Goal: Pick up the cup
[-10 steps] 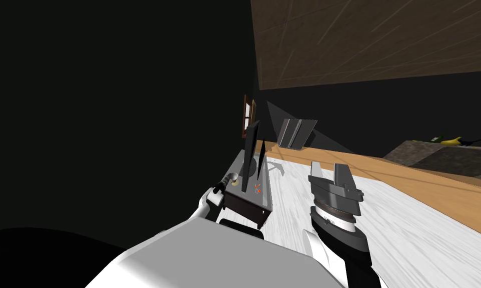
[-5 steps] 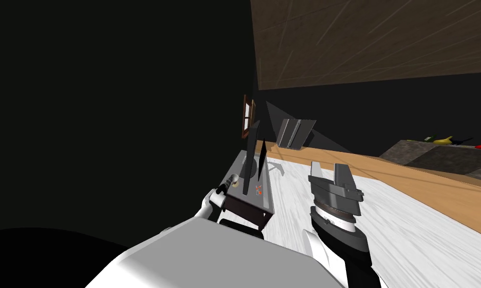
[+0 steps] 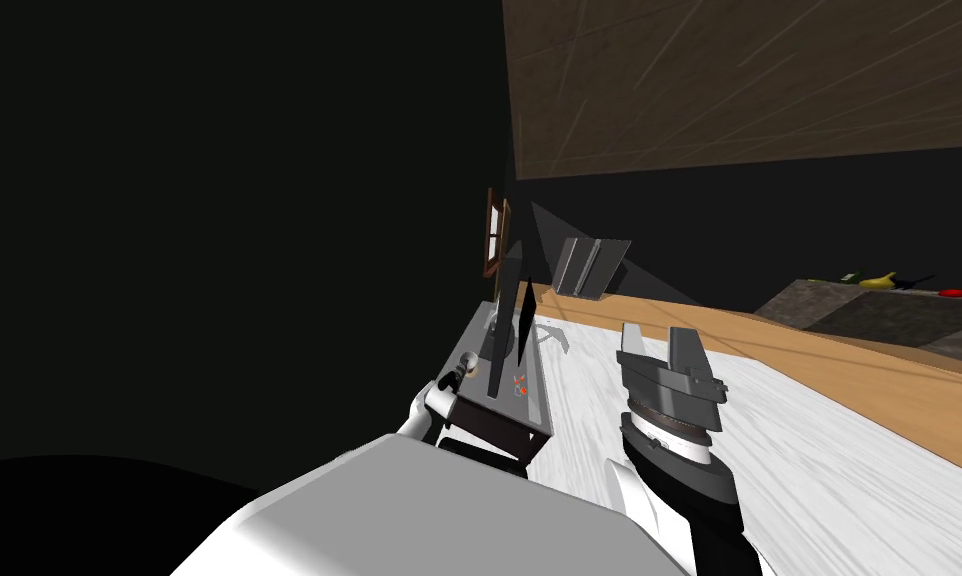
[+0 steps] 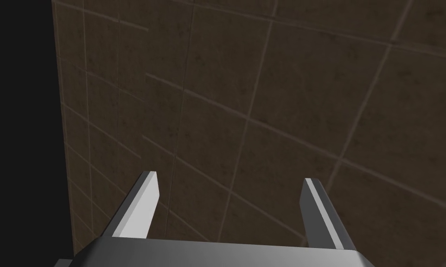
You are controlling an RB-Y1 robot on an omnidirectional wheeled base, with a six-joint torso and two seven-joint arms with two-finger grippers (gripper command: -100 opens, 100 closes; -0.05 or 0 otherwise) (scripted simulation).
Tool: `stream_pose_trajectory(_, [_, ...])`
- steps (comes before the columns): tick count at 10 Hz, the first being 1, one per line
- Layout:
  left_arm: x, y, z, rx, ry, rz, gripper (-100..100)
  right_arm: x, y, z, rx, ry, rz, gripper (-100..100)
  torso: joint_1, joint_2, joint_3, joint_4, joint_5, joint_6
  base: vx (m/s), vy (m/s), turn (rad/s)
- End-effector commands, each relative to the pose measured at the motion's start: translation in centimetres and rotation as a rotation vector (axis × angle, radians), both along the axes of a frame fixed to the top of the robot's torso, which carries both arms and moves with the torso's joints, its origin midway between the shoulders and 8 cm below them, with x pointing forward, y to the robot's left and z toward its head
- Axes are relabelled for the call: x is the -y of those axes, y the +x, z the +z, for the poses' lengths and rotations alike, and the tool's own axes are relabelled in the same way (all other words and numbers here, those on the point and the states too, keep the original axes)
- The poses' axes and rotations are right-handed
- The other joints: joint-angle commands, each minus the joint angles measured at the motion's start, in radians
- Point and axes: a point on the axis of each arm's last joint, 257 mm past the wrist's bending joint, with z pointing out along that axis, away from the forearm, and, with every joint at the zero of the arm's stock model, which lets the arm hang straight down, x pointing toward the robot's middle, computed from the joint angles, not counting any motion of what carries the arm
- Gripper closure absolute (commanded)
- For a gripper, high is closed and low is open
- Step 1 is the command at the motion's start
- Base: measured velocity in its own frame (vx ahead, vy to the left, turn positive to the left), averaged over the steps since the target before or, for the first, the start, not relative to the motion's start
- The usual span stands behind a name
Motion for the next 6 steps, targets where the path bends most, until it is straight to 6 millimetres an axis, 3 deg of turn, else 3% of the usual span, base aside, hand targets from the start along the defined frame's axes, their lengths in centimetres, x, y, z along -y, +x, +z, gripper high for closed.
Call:
stream_pose_trajectory(1, [0.0, 0.0, 0.0, 0.0, 0.0, 0.0, 0, 0.0, 0.0, 0.0, 0.0, 0.0, 0.0, 0, 0.0, 0.0, 0.0, 0.0, 0.0, 0.0, 0.0, 0.0, 0.0])
stream_pose_trajectory(2, [-0.5, 0.8, 0.1, 0.01, -0.001, 0.003, -100, 0.0, 0.0, 0.0, 0.0, 0.0, 0.0, 0, -0.001, 0.001, 0.001, 0.0, 0.0, 0.0, -0.009, -0.01, -0.049])
stream_pose_trajectory(3, [-0.5, 0.5, -0.4, 0.0, 0.001, 0.004, -100, 0.0, 0.0, 0.0, 0.0, 0.0, 0.0, 0, -0.001, 0.002, 0.001, 0.001, 0.0, 0.0, -0.017, -0.016, -0.033])
stream_pose_trajectory(4, [-0.9, 1.7, 0.1, 0.02, -0.002, 0.007, -100, 0.0, 0.0, 0.0, 0.0, 0.0, 0.0, 0, -0.002, 0.003, 0.002, 0.001, 0.0, 0.0, -0.03, -0.019, -0.056])
stream_pose_trajectory(5, [-1.1, 1.0, -0.7, -0.001, 0.002, 0.009, -100, 0.0, 0.0, 0.0, 0.0, 0.0, 0.0, 0, -0.002, 0.004, 0.002, 0.001, 0.0, 0.0, -0.022, -0.018, -0.024])
stream_pose_trajectory(6, [-1.5, 2.4, 0.1, 0.027, -0.002, 0.012, -100, 0.0, 0.0, 0.0, 0.0, 0.0, 0.0, 0, -0.002, 0.004, 0.002, 0.001, 0.0, 0.0, -0.021, -0.022, -0.05])
